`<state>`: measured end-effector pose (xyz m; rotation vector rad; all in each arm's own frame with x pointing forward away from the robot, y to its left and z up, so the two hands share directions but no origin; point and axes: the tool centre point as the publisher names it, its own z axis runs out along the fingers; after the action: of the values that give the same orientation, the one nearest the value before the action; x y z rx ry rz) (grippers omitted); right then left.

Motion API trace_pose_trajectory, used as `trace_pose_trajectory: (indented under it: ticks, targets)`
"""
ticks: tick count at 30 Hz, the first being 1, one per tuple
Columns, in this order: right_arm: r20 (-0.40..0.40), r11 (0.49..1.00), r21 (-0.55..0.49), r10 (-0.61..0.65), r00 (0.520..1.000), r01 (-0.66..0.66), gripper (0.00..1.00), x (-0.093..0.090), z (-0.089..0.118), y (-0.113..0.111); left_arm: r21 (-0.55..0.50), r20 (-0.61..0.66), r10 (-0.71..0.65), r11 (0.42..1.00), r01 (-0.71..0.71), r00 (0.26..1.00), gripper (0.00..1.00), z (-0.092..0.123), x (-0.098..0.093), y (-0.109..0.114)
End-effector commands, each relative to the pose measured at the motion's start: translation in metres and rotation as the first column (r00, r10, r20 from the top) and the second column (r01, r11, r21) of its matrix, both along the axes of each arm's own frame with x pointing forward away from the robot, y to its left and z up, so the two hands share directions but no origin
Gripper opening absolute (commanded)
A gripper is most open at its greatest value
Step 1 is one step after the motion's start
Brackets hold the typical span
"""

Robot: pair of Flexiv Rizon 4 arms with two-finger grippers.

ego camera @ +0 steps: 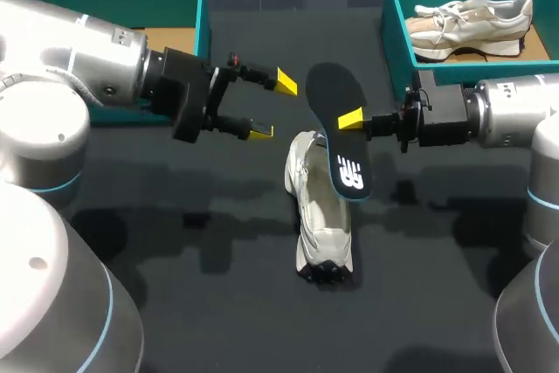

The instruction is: Take the shoe out of the shoebox, open the shoe tongue, remove and reinsert the insole, then place the shoe into the shoebox

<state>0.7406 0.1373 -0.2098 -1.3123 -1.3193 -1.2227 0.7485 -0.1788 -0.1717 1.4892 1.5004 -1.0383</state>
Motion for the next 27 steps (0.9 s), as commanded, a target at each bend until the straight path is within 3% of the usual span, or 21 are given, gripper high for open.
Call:
trace_pose_trajectory:
  ticks: [1,4,12,18,27]
  targets:
    - [0.000,1.000,-0.003,-0.004,1.000,0.004,0.00,-0.002,0.001,0.000,0.001,0.002,0.001,1.000,-0.001,1.000,1.00,0.000,-0.001,0.000]
    - [0.000,1.000,-0.003,-0.004,1.000,0.004,0.00,-0.002,0.001,0.000,-0.002,0.010,0.001,1.000,-0.001,1.000,1.00,0.006,0.001,0.002]
    - [0.000,1.000,-0.003,-0.004,1.000,0.004,0.00,-0.002,0.001,0.000,0.199,0.009,0.001,0.980,-0.003,1.000,1.00,0.040,0.028,0.004]
    - [0.000,1.000,-0.003,-0.004,1.000,0.004,0.00,-0.002,0.001,0.000,0.423,0.036,0.012,0.906,-0.026,0.999,1.00,0.051,0.047,-0.004]
    - [0.000,1.000,-0.003,-0.004,1.000,0.004,0.00,-0.002,0.001,0.000,0.648,0.076,0.010,0.760,-0.057,0.997,1.00,0.058,0.060,-0.011]
